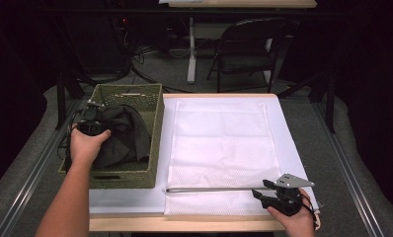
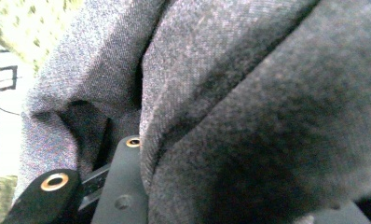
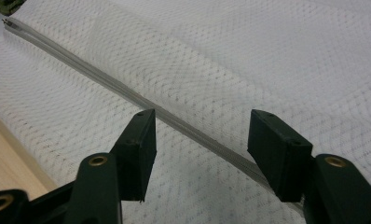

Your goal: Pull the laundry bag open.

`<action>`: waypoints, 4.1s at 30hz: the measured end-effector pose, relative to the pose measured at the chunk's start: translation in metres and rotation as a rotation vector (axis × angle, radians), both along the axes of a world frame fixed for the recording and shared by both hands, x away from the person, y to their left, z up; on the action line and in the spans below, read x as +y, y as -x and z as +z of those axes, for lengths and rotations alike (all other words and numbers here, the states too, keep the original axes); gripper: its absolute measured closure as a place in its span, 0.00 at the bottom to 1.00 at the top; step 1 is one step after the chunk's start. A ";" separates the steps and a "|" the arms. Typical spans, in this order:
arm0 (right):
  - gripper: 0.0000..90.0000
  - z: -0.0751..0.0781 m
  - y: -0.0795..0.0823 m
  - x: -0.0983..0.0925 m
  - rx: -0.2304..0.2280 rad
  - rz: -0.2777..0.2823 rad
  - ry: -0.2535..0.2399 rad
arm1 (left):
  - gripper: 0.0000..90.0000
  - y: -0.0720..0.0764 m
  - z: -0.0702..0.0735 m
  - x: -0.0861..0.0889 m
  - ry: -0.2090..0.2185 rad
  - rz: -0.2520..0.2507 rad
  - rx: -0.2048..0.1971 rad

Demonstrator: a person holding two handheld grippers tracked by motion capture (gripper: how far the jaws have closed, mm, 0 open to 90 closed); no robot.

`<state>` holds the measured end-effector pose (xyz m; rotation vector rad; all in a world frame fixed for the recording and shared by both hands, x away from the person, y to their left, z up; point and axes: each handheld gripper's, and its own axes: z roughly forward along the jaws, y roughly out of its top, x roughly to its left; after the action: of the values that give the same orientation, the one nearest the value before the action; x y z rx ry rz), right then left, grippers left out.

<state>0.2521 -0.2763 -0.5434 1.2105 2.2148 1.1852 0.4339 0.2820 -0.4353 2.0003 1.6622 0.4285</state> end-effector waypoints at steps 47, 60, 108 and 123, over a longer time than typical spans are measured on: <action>0.47 -0.001 -0.002 0.002 0.002 0.049 0.033 | 0.73 0.028 0.100 -0.003 -0.008 -0.093 -0.058; 0.51 0.002 -0.001 0.009 -0.013 0.119 0.060 | 0.72 0.048 0.115 -0.020 0.010 -0.235 -0.038; 0.78 0.029 -0.045 0.079 -0.016 0.371 0.073 | 0.72 0.109 0.097 -0.085 0.077 -0.455 -0.032; 0.70 -0.005 -0.054 0.089 0.026 0.416 0.192 | 0.72 0.121 0.091 -0.096 0.077 -0.489 -0.033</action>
<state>0.3059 -0.1876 -0.5488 0.7135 2.6129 1.0658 0.3125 0.1858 -0.3446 2.2305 1.0940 0.2129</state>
